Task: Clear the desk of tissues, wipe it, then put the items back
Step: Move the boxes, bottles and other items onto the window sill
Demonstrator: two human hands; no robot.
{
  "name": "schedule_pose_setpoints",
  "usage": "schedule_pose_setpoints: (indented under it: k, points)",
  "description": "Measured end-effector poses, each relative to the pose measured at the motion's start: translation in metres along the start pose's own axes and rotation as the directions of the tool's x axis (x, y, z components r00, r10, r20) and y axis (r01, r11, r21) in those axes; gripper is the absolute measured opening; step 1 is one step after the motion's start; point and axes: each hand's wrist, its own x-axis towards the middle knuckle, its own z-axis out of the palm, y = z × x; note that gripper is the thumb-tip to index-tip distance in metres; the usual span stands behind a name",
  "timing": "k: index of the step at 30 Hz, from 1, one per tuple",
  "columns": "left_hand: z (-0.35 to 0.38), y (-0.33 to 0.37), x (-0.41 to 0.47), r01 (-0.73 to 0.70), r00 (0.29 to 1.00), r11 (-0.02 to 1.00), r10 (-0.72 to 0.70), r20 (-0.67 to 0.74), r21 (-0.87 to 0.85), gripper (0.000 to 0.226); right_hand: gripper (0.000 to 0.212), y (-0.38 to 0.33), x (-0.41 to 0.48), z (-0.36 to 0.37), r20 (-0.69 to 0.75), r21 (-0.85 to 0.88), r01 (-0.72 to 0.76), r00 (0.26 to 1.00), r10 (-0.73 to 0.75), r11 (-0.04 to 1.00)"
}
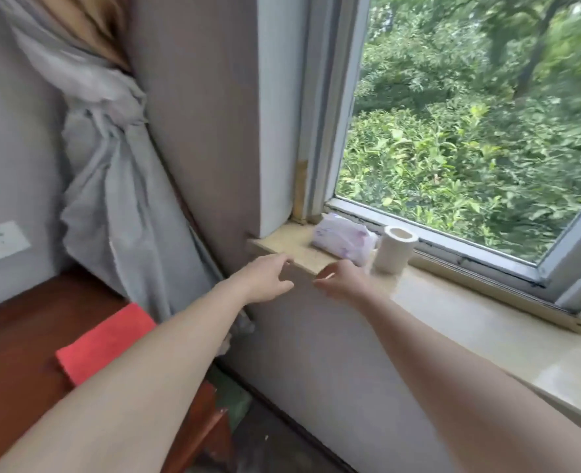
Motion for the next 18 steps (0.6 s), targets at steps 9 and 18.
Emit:
schedule_pose_setpoints:
  k: [9,18]
  points:
    - [-0.059,-0.153,-0.170,0.348,0.921,0.938,-0.345,-0.179,-0.015,0.057,0.023,-0.166,-0.031,0.137,0.222,0.000,0.291,0.933,-0.284,0.957]
    - [-0.089,-0.272,-0.331,0.656,0.678,0.729,-0.682,-0.273,-0.195,0.057,0.015,-0.312,-0.066,0.267,0.455,-0.011,0.567,0.736,-0.501,0.824]
